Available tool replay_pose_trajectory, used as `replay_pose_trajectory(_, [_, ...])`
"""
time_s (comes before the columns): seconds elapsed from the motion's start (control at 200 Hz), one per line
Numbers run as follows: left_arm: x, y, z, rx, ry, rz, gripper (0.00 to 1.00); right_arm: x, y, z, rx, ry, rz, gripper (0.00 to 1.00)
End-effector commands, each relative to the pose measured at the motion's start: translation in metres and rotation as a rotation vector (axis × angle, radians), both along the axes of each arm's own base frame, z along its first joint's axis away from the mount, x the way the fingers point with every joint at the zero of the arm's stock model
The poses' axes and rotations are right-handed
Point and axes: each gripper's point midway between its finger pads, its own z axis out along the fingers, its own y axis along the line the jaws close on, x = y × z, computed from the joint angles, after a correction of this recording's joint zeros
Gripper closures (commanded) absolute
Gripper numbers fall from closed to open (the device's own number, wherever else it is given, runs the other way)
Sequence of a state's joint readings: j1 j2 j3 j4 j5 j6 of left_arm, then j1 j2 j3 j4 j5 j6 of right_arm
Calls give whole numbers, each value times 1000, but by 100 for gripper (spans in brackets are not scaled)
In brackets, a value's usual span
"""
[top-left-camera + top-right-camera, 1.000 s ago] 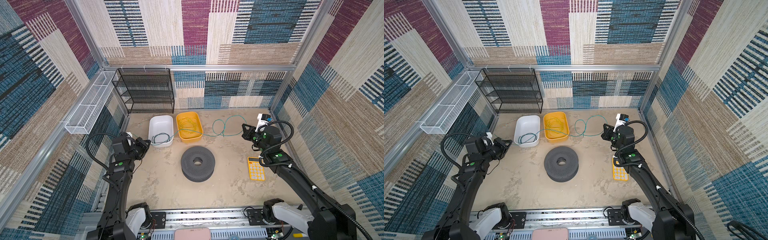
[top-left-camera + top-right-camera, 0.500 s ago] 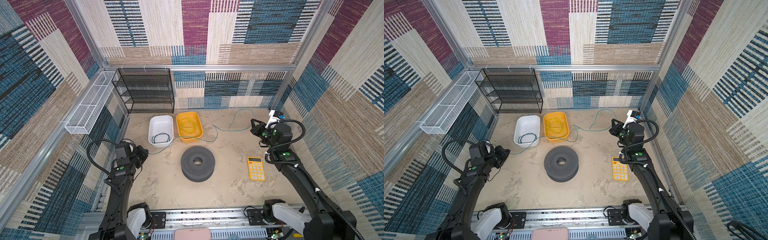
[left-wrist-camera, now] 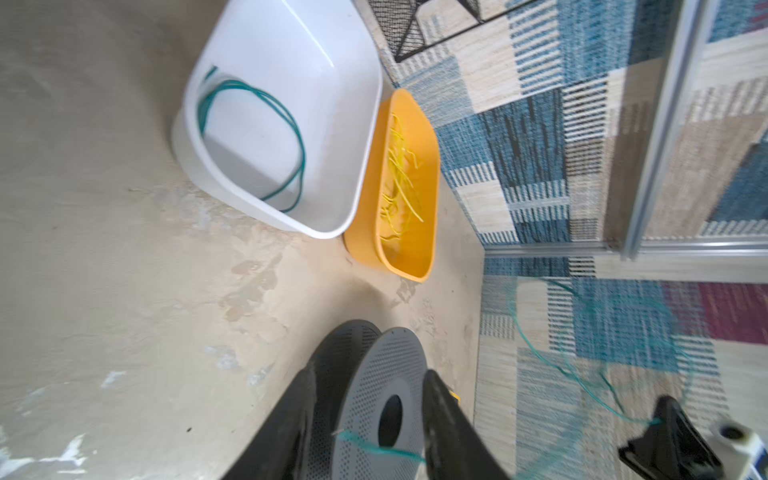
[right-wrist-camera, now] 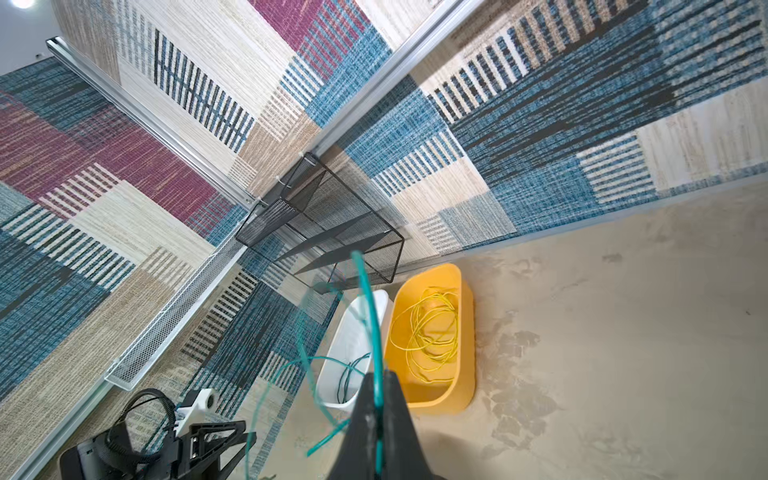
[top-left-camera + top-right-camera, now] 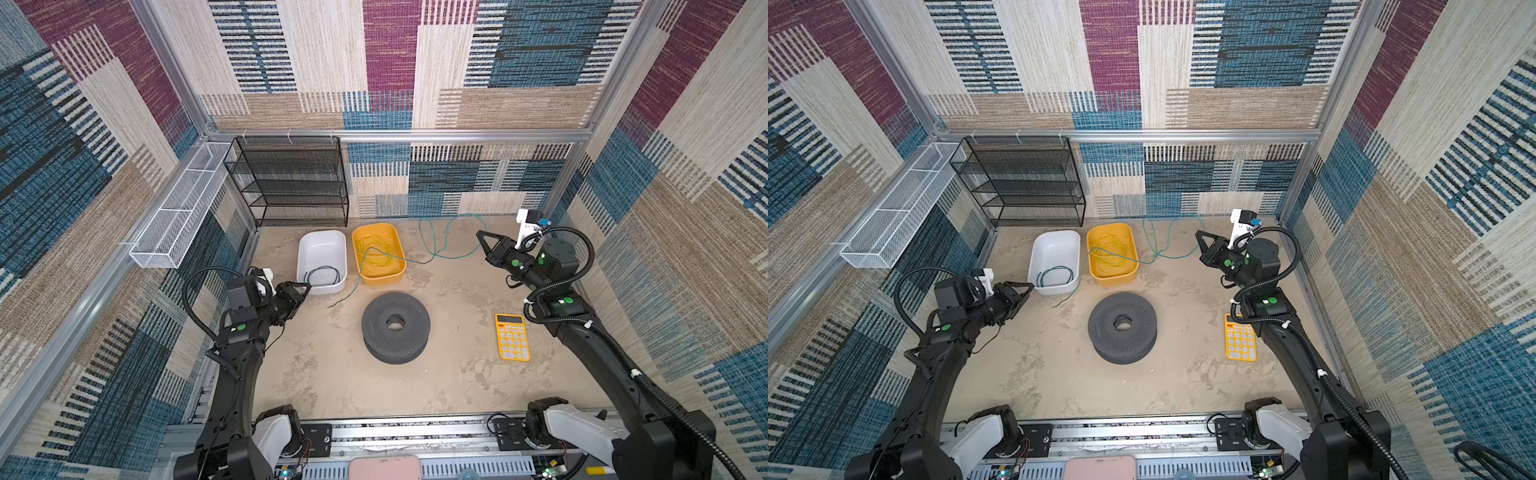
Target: Wrap the cables
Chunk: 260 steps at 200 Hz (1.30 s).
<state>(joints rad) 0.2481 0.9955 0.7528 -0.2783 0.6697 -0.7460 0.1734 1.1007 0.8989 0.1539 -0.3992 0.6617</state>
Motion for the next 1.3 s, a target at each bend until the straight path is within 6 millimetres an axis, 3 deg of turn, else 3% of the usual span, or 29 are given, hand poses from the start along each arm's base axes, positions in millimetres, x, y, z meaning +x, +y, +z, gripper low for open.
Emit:
replay_pose_trajectory(0.0, [-8, -14, 33, 22, -92, -105, 40, -1, 4, 11, -16, -32, 16, 100])
replay_pose_trajectory(0.245, [-21, -16, 100, 142, -202, -117, 35, -3, 8, 31, 7, -61, 41, 100])
replay_pose_trajectory(0.371, [-26, -40, 144, 199, -293, -184, 34, -5, 14, 38, 35, -71, 70, 100])
replay_pose_trajectory(0.511, [-23, -83, 167, 287, -360, -293, 30, -7, 19, 47, 49, -83, 83, 100])
replay_pose_trajectory(0.756, [-14, -177, 187, 385, -470, -546, 23, -12, 31, 58, 56, -103, 114, 100])
replay_pose_trajectory(0.861, [-2, -206, 191, 400, -500, -590, 23, -16, 35, 61, 67, -107, 136, 100])
replay_pose_trajectory(0.962, [17, -223, 192, 379, -506, -589, 25, -22, 42, 62, 76, -109, 163, 100])
replay_pose_trajectory(1.102, [46, -230, 183, 405, -472, -552, 30, -29, 44, 64, 83, -117, 174, 100])
replay_pose_trajectory(1.297, [63, -253, 167, 354, -440, -607, 30, -35, 48, 69, 104, -128, 202, 100])
